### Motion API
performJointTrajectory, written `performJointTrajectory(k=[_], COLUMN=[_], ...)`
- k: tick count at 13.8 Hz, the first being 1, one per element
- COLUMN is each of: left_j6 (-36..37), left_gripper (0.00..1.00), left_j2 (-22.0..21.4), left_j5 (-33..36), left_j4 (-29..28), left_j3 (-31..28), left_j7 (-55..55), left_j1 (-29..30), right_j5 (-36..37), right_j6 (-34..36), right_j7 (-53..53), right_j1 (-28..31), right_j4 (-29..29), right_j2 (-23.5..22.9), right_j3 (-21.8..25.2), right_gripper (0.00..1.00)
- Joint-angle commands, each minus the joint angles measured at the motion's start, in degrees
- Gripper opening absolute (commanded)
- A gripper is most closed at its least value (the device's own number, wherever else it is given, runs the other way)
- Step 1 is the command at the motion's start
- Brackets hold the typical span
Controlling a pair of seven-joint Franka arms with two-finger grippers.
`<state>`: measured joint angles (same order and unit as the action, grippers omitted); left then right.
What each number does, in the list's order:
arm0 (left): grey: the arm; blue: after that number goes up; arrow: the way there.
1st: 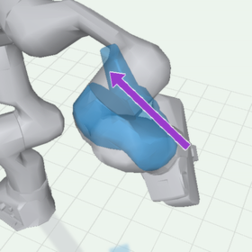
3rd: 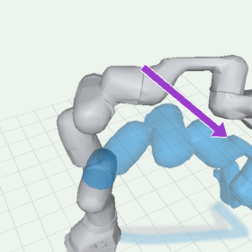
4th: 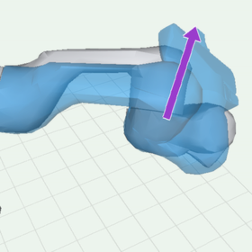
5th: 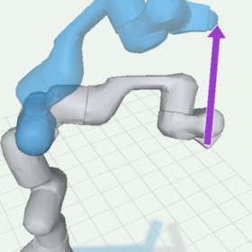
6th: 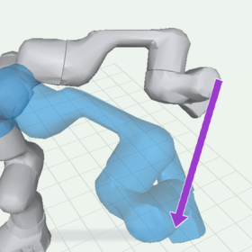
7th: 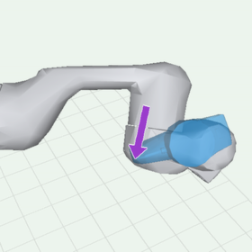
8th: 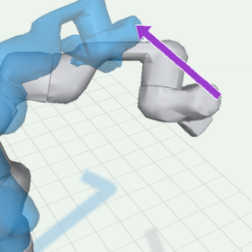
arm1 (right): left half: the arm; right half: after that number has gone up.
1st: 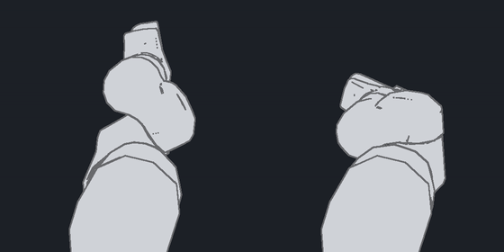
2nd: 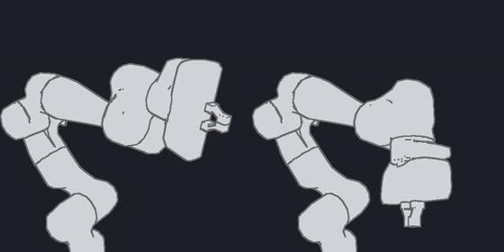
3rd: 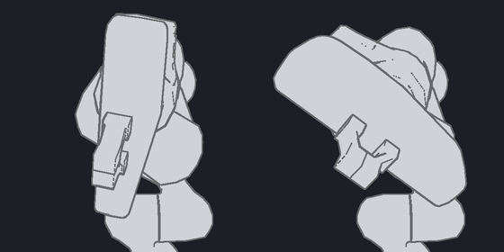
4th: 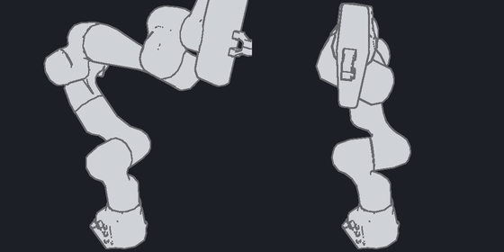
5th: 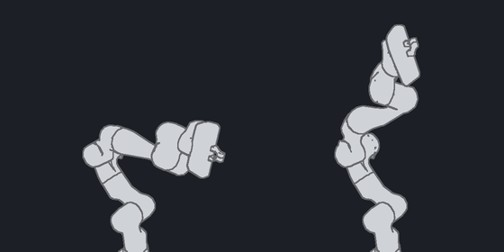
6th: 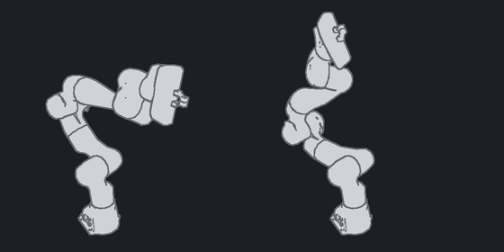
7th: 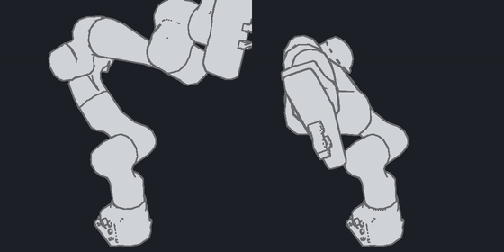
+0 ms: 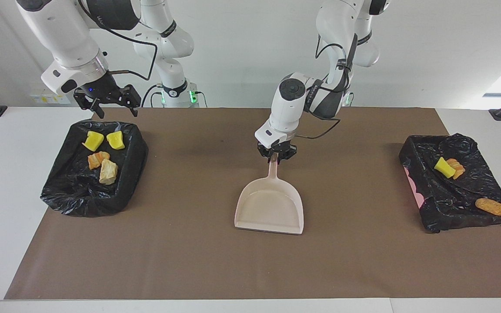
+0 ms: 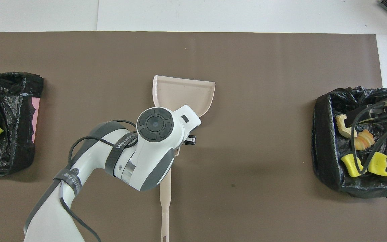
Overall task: Sweep and dump trash in bin
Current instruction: 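Carry the empty dustpan back to mid-table with the left gripper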
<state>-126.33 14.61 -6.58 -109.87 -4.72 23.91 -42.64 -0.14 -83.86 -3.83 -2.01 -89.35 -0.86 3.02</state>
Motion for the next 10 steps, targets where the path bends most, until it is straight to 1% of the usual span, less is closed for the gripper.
performJointTrajectory(k=[1, 2, 3, 5, 6, 8, 10], left_j6=[-3.56, -4.27, -4.54, -4.8, -4.89, -3.67, -3.05], left_gripper=[0.0, 0.13, 0.43, 0.83, 1.0, 1.0, 1.0], left_j2=[-1.16, -1.25, -1.34, -1.08, -0.81, -1.42, -3.61], left_j5=[-1.51, -1.77, -1.77, -1.77, -1.77, -1.68, -1.68], left_j4=[-1.84, -2.19, -2.63, -2.02, -1.58, -0.7, -0.7], left_j3=[-0.81, -0.81, -0.81, -0.99, -1.08, -1.51, -1.69], left_j7=[-0.98, -1.06, -0.98, -0.45, 0.16, -0.1, -0.1], left_j1=[-1.13, -1.13, -1.13, -1.04, -0.86, 0.19, 3.17], right_j5=[-0.04, -0.04, -0.04, -0.04, -0.04, -0.04, -0.04], right_j6=[-0.34, -0.34, -0.34, -0.34, -0.34, -0.34, -0.34], right_j7=[0.4, 0.4, 0.4, 0.4, 0.4, 0.4, 0.4], right_j1=[0.17, 0.17, 0.17, 0.17, 0.25, 0.25, 0.17], right_j4=[-1.35, -1.44, -1.35, -1.44, -1.35, -1.35, -1.35], right_j2=[1.21, 1.29, 1.21, 1.3, 1.21, 1.21, 1.21], right_j3=[-0.03, -0.03, -0.03, -0.03, -0.03, -0.03, -0.03], right_gripper=[1.0, 1.0, 1.0, 1.0, 1.0, 1.0, 1.0])
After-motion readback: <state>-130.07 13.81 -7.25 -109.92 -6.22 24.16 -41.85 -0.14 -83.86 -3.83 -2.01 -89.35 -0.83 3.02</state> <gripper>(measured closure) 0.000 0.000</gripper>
